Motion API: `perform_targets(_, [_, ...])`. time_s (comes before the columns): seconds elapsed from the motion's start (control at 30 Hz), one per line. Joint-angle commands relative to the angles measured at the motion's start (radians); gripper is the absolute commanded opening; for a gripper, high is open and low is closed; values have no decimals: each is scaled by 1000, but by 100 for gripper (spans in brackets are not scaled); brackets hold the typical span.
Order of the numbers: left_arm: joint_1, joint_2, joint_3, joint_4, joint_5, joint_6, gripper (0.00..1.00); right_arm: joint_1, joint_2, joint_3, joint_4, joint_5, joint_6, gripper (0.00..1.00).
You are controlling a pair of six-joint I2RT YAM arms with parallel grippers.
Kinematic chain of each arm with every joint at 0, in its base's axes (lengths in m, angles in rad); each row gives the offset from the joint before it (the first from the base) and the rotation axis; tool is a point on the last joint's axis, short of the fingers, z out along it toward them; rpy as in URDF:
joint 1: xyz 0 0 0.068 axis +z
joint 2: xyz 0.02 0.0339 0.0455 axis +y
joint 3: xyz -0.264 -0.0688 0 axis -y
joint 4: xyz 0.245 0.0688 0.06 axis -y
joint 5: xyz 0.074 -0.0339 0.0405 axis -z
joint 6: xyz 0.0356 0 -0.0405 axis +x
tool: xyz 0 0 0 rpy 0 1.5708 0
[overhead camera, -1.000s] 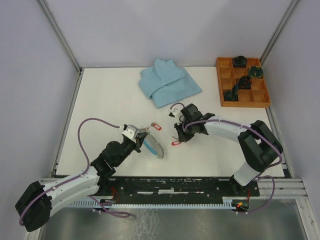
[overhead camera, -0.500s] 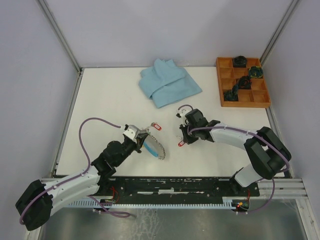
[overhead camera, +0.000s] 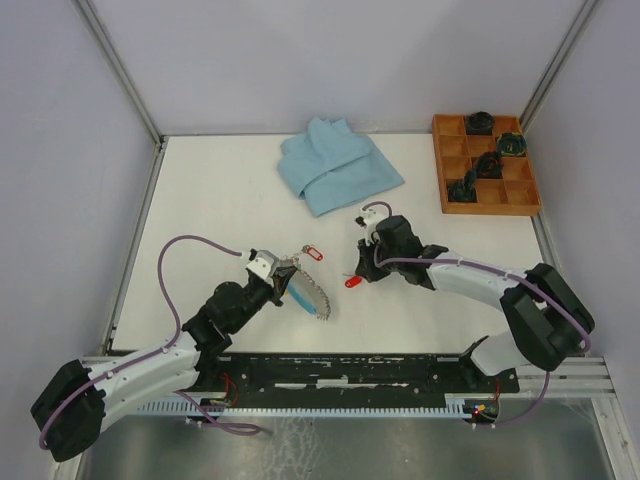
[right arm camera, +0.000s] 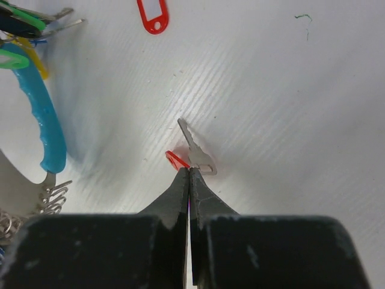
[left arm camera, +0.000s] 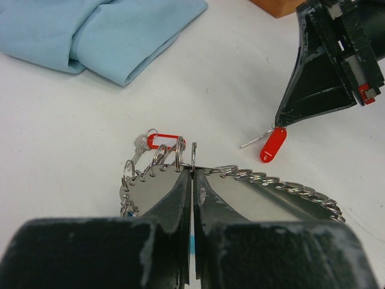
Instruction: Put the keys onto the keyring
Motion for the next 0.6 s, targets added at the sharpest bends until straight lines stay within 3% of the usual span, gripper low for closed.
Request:
perform_targets(0.0, [2,-19,28,87,6,-9,3,-4,-124,-64,165,-31,24,1])
perform_targets(0.13, [2,-11,24,101,12,-7,3,-5,-168,-129,233,-22,12,1])
perform_targets(0.4, [2,-9,23,104,21,-6,3,-6,-76,-218,507,-45,34,1])
perform_targets(0.57, [1,-18,21,103,19,-6,3,-6,-38,-246,536,21,26,2])
